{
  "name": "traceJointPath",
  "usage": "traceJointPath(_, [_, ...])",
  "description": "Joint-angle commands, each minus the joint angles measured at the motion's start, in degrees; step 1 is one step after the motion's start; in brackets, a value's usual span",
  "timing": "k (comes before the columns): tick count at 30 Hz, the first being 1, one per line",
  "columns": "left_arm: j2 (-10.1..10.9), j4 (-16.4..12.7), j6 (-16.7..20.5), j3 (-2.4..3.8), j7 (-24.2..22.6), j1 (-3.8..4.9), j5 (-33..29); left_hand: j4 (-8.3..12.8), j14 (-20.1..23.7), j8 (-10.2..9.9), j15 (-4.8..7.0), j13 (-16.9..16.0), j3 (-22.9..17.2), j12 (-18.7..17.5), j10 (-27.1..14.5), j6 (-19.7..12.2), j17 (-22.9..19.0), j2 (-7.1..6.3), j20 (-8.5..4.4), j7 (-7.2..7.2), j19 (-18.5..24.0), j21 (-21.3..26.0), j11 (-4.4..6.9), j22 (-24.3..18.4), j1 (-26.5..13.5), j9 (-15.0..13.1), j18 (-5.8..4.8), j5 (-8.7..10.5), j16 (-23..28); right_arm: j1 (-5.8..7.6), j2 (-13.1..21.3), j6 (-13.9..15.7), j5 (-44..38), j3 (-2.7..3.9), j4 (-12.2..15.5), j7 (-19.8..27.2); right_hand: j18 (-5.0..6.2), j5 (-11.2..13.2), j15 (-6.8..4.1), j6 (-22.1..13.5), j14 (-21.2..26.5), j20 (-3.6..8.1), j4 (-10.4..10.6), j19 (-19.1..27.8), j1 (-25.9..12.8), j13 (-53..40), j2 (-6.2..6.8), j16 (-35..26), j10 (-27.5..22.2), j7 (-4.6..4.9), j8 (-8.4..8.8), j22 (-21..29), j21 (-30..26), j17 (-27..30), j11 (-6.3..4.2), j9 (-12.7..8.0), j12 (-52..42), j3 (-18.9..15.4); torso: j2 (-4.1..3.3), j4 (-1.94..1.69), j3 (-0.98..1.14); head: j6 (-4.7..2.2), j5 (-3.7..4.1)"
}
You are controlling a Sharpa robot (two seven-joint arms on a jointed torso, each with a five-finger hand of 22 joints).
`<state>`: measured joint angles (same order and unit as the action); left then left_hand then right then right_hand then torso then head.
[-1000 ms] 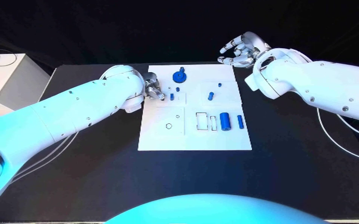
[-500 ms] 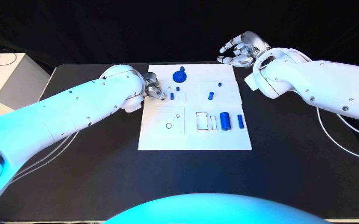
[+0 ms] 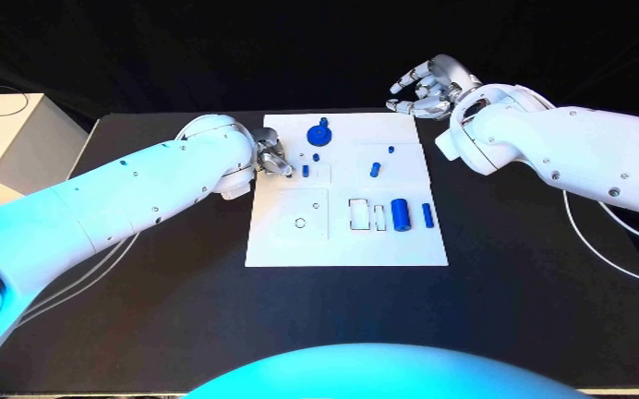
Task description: Assemble the parts on the task board
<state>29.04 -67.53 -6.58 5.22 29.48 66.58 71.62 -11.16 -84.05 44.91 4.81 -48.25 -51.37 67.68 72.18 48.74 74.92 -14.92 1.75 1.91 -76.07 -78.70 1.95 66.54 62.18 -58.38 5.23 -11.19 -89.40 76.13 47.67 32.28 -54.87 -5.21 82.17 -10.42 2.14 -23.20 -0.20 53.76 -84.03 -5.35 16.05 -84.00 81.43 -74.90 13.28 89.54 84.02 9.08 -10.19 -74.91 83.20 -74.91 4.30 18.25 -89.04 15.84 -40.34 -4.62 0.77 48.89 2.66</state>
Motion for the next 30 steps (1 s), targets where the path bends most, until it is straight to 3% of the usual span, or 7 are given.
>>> traceJointPath(1, [-0.08,0.22,-2.53,-0.52,0.73,-0.82,-1.18,2.42,-5.7,0.13,0.09,0.08,-2.55,-0.07,0.15,0.1,14.34,0.49,-0.15,-0.07,-0.18,0.25,0.05,-0.09,0.13,-0.05,-0.11,0.23,-0.25,-0.02,-0.04,-0.59,-0.58,0.01,0.07,0.5,-0.12,-0.2,0.01,-0.52,-5.51,-0.13,0.02,-3.12,-0.33,-13.88,0.11,-0.26,4.58,0.01,-0.37,-7.86,-0.27,-13.16,-0.05,0.07,0.37,0.17,0.04,-0.02,0.03,0.13,0.02])
traceJointPath(9, [-0.19,0.52,-2.59,-0.51,0.71,-0.81,-1.45,-0.58,-5.68,0.17,0.22,0.1,1.76,0.28,-0.06,0.73,14.27,-0.26,-0.24,-0.31,-0.19,0.41,0.2,-0.16,-1.57,0.41,-0.1,0.42,-0.22,-0.02,-0.06,-0.5,-0.59,0.01,0.1,0.53,-0.11,-0.23,0.01,-0.55,-5.49,-0.13,0.1,-3.1,-0.51,-13.85,0.09,-0.3,4.54,0.02,-0.39,-7.8,-0.33,-13.06,-0.05,0.09,0.4,0.26,0.1,-0.04,0.0,0.2,-0.04])
traceJointPath(20, [-0.17,0.93,-2.95,-0.51,0.71,-0.81,-1.46,-5.19,-5.69,-0.01,0.23,0.21,10.94,0.75,-0.34,1.11,14.29,0.29,-0.27,-0.28,-0.34,0.52,0.17,-0.06,-0.54,1.12,-0.13,0.49,-0.23,-0.02,-0.01,-0.4,-0.67,0.01,0.11,0.53,-0.11,-0.23,0.01,-0.55,-5.49,-0.13,0.1,-3.1,-0.51,-13.85,0.09,-0.3,4.54,0.02,-0.39,-7.8,-0.33,-13.06,-0.05,0.09,0.4,0.26,0.09,-0.01,-0.02,0.12,-0.02])
traceJointPath(30, [-0.12,0.98,-2.92,-0.51,0.7,-0.81,-1.37,-5.62,-5.67,-0.23,0.12,0.4,16.07,0.87,-0.48,1.19,14.23,1.38,-0.2,-0.12,-0.38,0.59,0.04,-0.03,-1.47,1.53,-0.13,0.47,-0.2,-0.03,-0.01,-0.37,-0.7,0.01,0.08,0.52,-0.11,-0.23,0.01,-0.55,-5.49,-0.13,0.1,-3.1,-0.51,-13.85,0.09,-0.3,4.54,0.02,-0.39,-7.8,-0.33,-13.06,-0.05,0.09,0.4,0.26,0.06,0.0,-0.05,0.15,0.03])
